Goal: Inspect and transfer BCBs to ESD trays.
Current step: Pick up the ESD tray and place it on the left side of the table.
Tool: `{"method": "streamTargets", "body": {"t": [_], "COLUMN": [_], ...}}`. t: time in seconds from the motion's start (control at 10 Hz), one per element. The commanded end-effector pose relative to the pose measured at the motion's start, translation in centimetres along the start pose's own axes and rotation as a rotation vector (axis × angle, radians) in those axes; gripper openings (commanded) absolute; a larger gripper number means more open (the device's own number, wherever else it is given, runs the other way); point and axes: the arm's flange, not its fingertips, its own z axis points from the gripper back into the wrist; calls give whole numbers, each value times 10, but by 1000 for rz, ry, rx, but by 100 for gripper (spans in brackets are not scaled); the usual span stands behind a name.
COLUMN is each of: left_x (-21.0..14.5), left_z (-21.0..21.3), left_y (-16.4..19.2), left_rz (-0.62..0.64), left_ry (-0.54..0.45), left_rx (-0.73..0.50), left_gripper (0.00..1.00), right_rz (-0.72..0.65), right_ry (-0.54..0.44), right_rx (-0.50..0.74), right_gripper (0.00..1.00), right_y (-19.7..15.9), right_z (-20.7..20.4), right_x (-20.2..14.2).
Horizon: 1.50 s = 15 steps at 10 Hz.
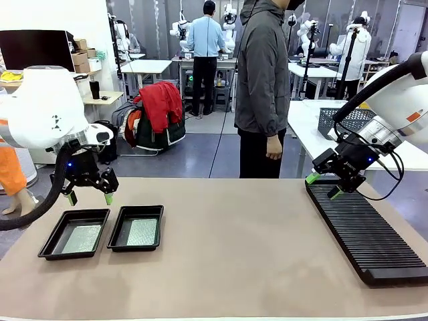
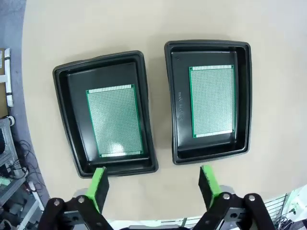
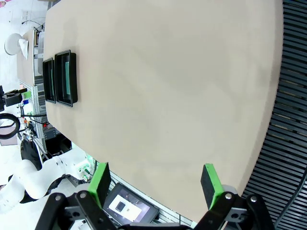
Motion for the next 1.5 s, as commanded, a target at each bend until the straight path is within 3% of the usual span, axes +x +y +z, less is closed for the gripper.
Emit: {"method": "streamTargets", "body": {"t": [0.0,1.4], "left_x": [2,0], "left_z": [7,3], "left_y": [-3,0], "left_rz": [25,-2], "left_ry": [14,4], "left_rx": [34,4], "left_gripper": [100,100], "right_rz": [-23,-23], "right_ry": [-11,-11], "right_rx": [-5,-5], "right_gripper": [100,100], "right_y": [3,3], "right_z": [-1,-1], "right_x": [0,0]}}
